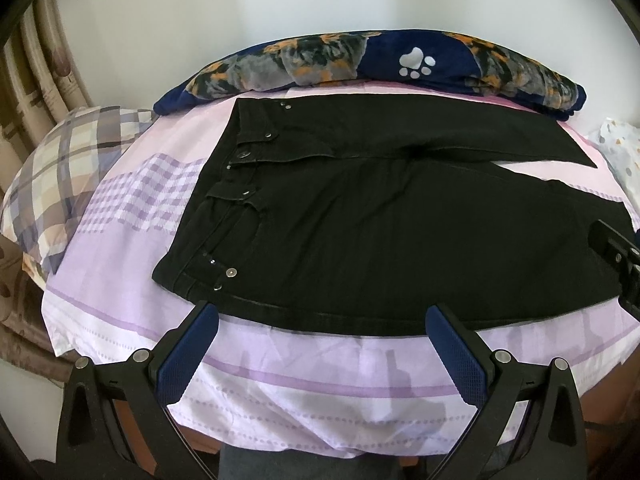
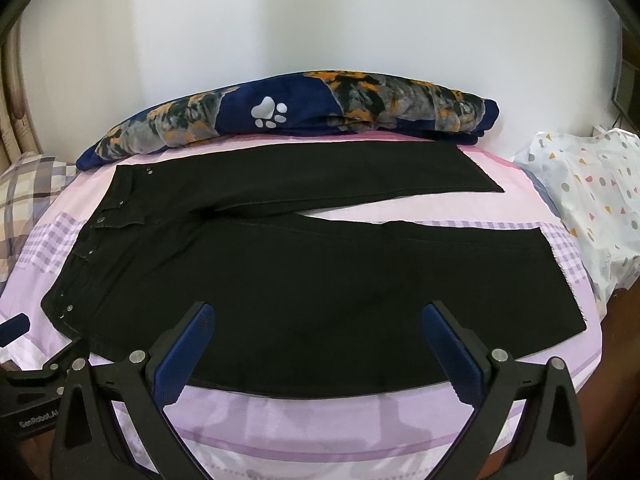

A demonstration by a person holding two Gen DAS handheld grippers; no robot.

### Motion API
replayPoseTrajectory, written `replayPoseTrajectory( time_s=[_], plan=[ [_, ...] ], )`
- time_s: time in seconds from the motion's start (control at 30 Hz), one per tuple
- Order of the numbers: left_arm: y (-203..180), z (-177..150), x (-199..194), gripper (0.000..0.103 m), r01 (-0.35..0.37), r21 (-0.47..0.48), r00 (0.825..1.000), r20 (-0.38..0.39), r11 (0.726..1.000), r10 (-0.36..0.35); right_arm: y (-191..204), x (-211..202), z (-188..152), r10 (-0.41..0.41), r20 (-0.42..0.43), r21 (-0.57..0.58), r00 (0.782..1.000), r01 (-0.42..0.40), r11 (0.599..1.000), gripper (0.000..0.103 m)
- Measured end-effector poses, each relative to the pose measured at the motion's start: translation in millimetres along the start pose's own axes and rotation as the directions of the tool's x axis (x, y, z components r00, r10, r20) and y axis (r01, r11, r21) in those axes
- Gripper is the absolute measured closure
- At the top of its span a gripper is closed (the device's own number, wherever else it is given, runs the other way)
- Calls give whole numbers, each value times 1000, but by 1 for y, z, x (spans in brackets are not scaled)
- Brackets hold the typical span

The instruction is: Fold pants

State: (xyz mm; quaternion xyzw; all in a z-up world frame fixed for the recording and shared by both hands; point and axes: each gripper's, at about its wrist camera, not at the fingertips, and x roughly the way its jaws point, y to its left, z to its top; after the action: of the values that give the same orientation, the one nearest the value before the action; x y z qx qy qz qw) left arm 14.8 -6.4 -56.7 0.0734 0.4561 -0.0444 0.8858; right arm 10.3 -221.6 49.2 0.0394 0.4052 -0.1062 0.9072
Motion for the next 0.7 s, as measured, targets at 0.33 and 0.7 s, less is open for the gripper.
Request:
replayPoseTrajectory(
  time_s=[0.33,0.7],
  plan=[
    [-1,0,0,0,4,-5,1000,-9,1000,-4,-2,0,1,-3,-3,6,1000,3,1000,0],
    [-1,3,5,0,16,0,1000,-5,1000,-16,-5,3,0,-5,-7,12,1000,5,1000,0]
  ],
)
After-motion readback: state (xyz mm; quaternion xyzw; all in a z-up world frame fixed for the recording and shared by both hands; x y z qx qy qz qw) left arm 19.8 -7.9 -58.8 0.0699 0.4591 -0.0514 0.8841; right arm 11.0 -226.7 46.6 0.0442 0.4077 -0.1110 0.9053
